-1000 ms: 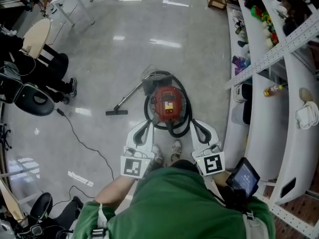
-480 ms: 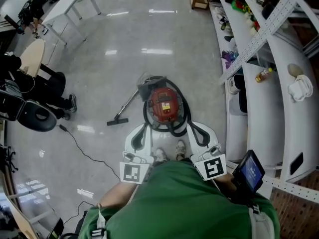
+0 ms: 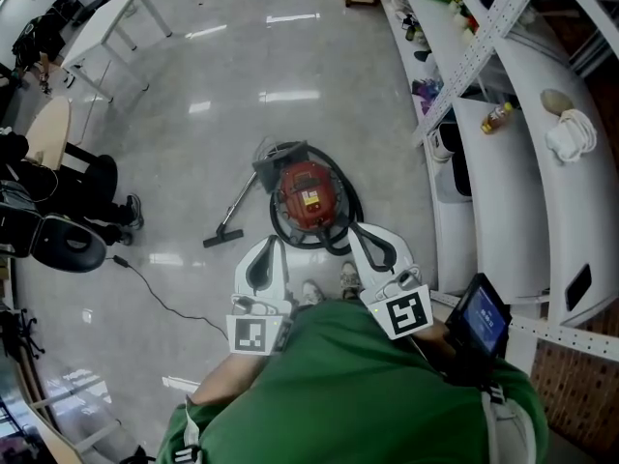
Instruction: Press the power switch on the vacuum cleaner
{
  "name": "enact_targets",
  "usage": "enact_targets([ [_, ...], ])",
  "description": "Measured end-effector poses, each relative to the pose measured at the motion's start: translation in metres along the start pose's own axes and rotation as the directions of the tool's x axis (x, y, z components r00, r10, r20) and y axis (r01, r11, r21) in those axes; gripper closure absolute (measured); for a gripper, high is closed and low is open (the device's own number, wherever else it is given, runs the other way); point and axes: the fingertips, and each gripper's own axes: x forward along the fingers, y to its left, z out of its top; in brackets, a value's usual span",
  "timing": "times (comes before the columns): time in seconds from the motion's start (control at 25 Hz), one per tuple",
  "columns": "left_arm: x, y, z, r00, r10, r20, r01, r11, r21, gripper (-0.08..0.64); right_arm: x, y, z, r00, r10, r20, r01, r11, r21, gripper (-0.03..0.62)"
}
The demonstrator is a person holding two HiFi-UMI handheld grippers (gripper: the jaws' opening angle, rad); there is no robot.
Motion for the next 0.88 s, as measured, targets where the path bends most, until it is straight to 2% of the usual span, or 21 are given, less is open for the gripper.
enact_targets([
  [0.36,-0.0012,-0.0005,0.0058,1.0,0.005,0.025,-0.005,1.0,0.001,0.554,-0.0047,0.0011,-0.0025,1.0,-0.007,-0.01,0.007,1.0,0.0,0.591],
  [0.88,-0.0045,-0.0037,-0.0014,1.0,-0.005,-0.008,0.005,1.0,-0.014,0.554,-0.0062,0.0016,-0.0064,1.0,-0.008,-0.028,0.008,1.0,-0.01,0.591],
])
